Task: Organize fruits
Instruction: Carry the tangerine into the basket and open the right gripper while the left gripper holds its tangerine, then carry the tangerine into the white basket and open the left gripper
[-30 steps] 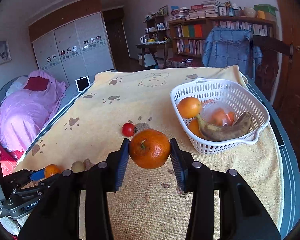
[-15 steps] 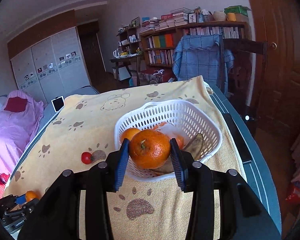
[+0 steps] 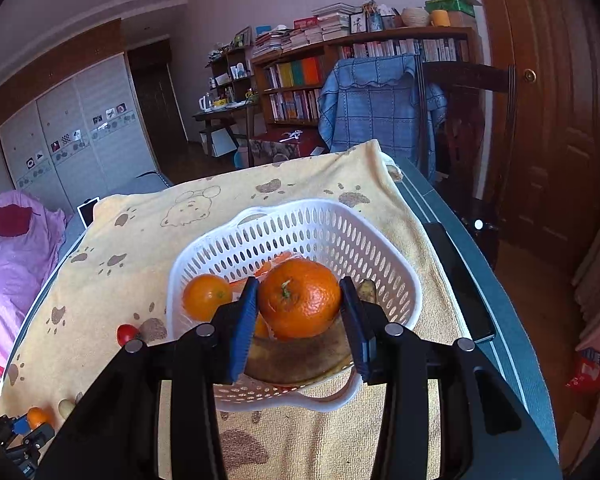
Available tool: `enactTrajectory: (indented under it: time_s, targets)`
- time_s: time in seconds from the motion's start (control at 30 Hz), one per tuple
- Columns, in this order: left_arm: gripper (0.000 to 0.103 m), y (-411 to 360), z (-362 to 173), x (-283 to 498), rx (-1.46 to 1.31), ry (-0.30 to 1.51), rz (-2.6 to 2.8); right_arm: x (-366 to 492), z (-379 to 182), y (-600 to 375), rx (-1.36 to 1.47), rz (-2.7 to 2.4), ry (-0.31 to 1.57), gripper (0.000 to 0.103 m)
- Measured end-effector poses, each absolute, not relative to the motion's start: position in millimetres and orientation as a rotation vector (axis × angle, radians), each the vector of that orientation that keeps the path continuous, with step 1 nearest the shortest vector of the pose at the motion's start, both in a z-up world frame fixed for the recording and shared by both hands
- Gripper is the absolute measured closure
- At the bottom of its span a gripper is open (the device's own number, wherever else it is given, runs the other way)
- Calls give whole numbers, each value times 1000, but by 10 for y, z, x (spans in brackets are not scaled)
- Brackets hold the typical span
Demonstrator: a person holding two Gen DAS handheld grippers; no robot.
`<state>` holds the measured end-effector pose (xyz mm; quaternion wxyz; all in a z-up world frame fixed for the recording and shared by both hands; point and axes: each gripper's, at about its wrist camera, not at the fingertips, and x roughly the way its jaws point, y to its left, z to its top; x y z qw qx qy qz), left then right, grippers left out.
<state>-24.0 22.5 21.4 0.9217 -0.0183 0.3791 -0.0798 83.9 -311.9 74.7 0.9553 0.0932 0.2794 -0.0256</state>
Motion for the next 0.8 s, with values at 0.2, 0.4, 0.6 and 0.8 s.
enactTrajectory:
  time_s: [0.2,0.4,0.6,0.8]
  targets:
    - [62,223,214,-236,-38,782,-165,927,685,-3158,200,-71,578,61]
    - [62,223,212,-232,-38,784,-163,900,687,-3242,227,-86,555,51]
    - [62,234,201,-233,-38,783,-154,774,714,-3325,252,-115,521,51]
    - [62,214,209,-240,-27,782,-144,628,707,-3393,258,-160,482,51]
